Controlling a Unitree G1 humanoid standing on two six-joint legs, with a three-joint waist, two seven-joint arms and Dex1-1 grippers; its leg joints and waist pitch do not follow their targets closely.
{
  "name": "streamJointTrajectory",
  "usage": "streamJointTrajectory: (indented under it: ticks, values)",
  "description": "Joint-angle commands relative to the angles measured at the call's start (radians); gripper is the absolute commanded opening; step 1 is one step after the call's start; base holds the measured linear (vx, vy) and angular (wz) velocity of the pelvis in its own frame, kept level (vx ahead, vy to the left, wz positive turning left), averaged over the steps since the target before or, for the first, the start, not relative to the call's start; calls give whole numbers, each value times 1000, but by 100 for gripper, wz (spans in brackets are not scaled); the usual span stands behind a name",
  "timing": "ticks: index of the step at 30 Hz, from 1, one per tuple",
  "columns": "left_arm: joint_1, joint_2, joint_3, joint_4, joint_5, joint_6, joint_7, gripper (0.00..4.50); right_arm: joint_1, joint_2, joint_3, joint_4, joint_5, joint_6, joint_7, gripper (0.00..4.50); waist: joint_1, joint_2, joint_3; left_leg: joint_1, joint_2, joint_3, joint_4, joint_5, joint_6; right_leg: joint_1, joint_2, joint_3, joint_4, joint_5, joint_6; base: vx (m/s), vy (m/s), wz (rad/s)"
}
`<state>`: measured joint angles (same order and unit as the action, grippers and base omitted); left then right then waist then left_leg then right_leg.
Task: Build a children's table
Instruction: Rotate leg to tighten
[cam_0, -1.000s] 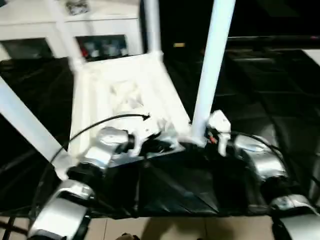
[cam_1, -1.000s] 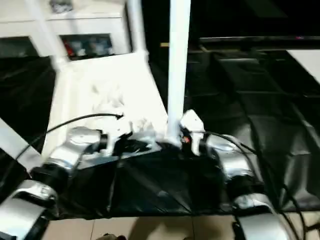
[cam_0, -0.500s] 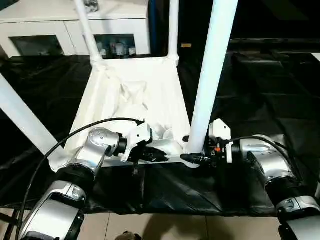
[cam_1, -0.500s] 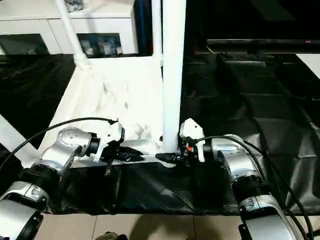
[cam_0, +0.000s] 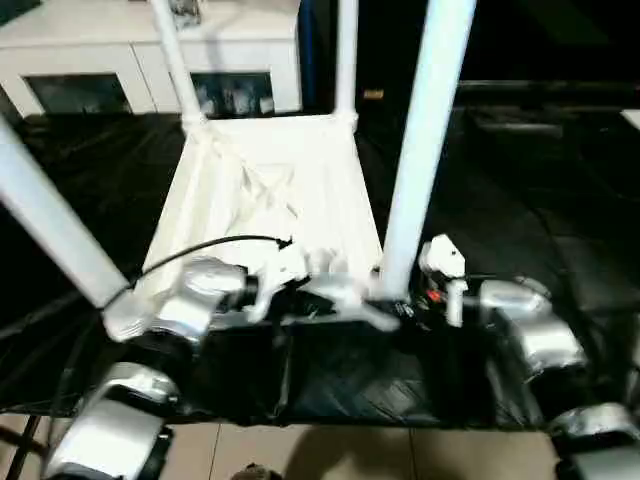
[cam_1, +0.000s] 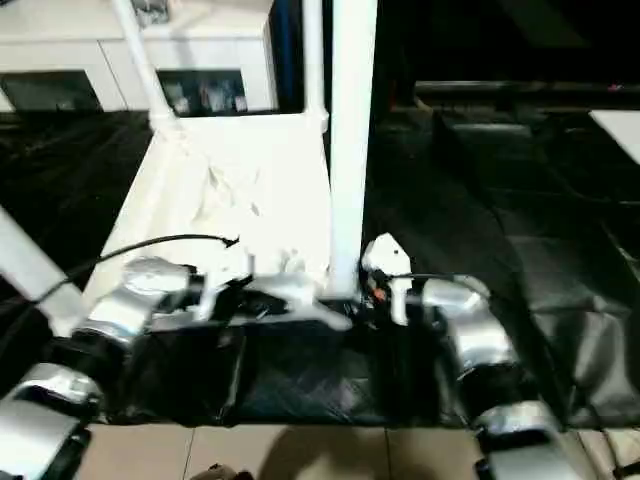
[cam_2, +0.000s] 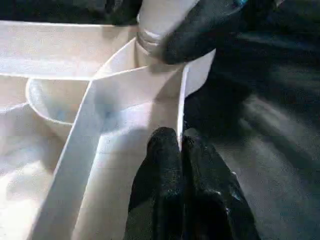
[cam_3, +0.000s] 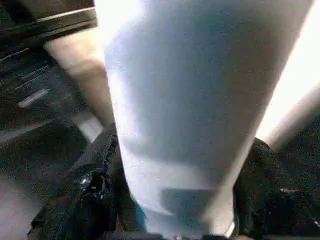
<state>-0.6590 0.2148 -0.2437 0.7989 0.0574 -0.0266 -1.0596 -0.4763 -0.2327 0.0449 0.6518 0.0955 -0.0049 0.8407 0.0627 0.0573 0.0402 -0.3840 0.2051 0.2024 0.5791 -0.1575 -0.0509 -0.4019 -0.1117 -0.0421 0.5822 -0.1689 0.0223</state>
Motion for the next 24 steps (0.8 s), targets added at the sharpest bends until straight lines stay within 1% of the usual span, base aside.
streamJointTrajectory:
  ticks: [1,2,3,4,5,6,7,8,9,10,11,12,13,14,15,16,17,18,19,20,21,22,23,24]
  values:
    - [-14,-67,0,4,12,46,132,0,2,73,6,23,-5,30,-134,259,-12,-15,-49,33,14,-21,-82,-454,-30,20,-28,10,-92,-556,-143,-57,10,-5]
    - [-16,-115,7,1,14,75,207,0,-5,124,-4,46,-17,32,-237,259,-17,-15,-49,31,14,-23,-84,-456,-31,20,-27,8,-95,-558,-137,0,0,0]
    - [-17,-133,9,0,15,86,234,0,-8,142,-5,56,-23,32,-272,259,-26,-16,-48,28,12,-25,-85,-462,-31,20,-26,4,-99,-560,-130,0,0,0]
    - [-15,-149,6,-2,18,96,253,0,-13,162,-5,65,-33,31,-316,259,-34,-20,-45,30,7,-26,-83,-495,-25,15,-22,-1,-107,-600,-112,0,0,0]
    - [-10,-168,-3,-7,28,103,275,0,-30,194,-11,87,-37,35,-379,259,-38,-20,-44,33,5,-25,-80,-508,-22,10,-22,-2,-111,-622,-104,0,0,0]
    - [-8,-173,-7,-9,32,106,282,0,-34,205,-13,91,-38,38,-400,259,-43,-18,-44,38,2,-27,-75,-520,-15,3,-24,-3,-120,-663,-93,0,0,0]
    - [2,-189,-24,-18,50,111,300,0,-55,251,-11,109,-51,36,-472,259,-48,-14,-42,33,2,-32,-79,-527,-14,8,-24,-9,-123,-680,-80,0,0,0]
    - [6,-191,-32,-22,60,110,304,0,-64,267,4,114,-78,20,-503,259,-50,-12,-41,30,2,-34,-81,-533,-17,9,-24,-11,-124,-682,-76,0,0,0]
    - [9,-190,-38,-25,66,106,300,0,-71,276,27,115,-115,-12,-522,259,-60,-9,-42,27,3,-40,-86,-558,-24,14,-22,-20,-125,-676,-68,0,0,0]
    - [10,-186,-36,-28,66,106,295,0,-71,278,27,111,-120,-26,-525,259,-69,-2,-44,31,5,-45,-90,-585,-26,18,-22,-26,-126,-643,-75,0,0,0]
    - [12,-181,-33,-31,65,107,289,0,-71,282,25,106,-124,-44,-529,259,-70,4,-43,34,6,-47,-93,-605,-26,18,-21,-28,-128,-625,-81,0,0,0]
    - [12,-175,-33,-32,64,104,283,0,-70,280,19,103,-118,-48,-526,315,-75,3,-43,36,8,-49,-95,-631,-26,19,-20,-32,-128,-589,-92,0,0,0]
    - [11,-166,-32,-33,63,99,275,0,-70,276,10,98,-110,-55,-520,315,-74,0,-47,32,7,-49,-97,-619,-20,25,-22,-30,-127,-555,-104,0,0,0]
    - [8,-146,-28,-35,58,84,258,0,-66,251,0,86,-98,-69,-494,329,-73,-2,-47,31,5,-47,-96,-609,-15,24,-23,-27,-126,-544,-110,0,0,0]
    - [5,-132,-24,-35,55,75,246,0,-62,224,-4,78,-92,-78,-462,336,-71,-4,-48,31,3,-45,-95,-593,-4,22,-25,-23,-125,-529,-121,0,0,0]
    - [4,-120,-23,-37,50,61,224,0,-57,202,-9,72,-79,-82,-423,358,-72,-5,-50,24,4,-45,-97,-572,6,28,-26,-20,-120,-499,-133,0,0,0]
    - [5,-108,-21,-42,44,49,200,0,-53,179,-18,64,-57,-81,-369,367,-71,-4,-51,22,5,-44,-97,-562,11,29,-27,-19,-118,-480,-141,0,0,0]
    - [6,-99,-19,-46,40,41,183,0,-51,164,-25,59,-41,-79,-331,374,-67,-7,-53,21,6,-41,-96,-542,23,32,-29,-15,-113,-441,-157,0,0,0]
    - [3,-85,-13,-49,31,32,152,0,-51,128,-26,59,-30,-82,-255,374,-65,-8,-56,17,8,-37,-94,-509,35,34,-29,-12,-107,-391,-180,0,0,0]
    - [3,-81,-13,-49,28,28,142,0,-51,118,-24,59,-29,-84,-236,382,-63,-10,-56,14,7,-36,-93,-491,42,37,-30,-11,-105,-376,-188,0,0,0]
    - [5,-68,-11,-53,16,23,104,0,-47,84,-16,56,-23,-85,-166,392,-57,-10,-59,12,8,-32,-91,-445,52,38,-32,-9,-100,-342,-202,0,0,0]
    - [7,-54,-13,-56,5,11,61,0,-45,52,-9,54,-16,-77,-97,403,-53,-20,-61,10,7,-27,-86,-403,68,41,-32,-7,-96,-312,-214,0,0,0]
    - [9,-40,-14,-59,-6,5,18,0,-41,21,3,47,-11,-65,-30,411,-48,-17,-63,10,7,-27,-84,-382,74,44,-33,-8,-91,-297,-220,0,0,0]
    - [10,-21,-15,-58,-18,0,-33,0,-40,-19,21,45,-15,-62,45,416,-39,-19,-63,12,11,-21,-80,-353,94,43,-30,-8,-90,-274,-234,0,0,0]
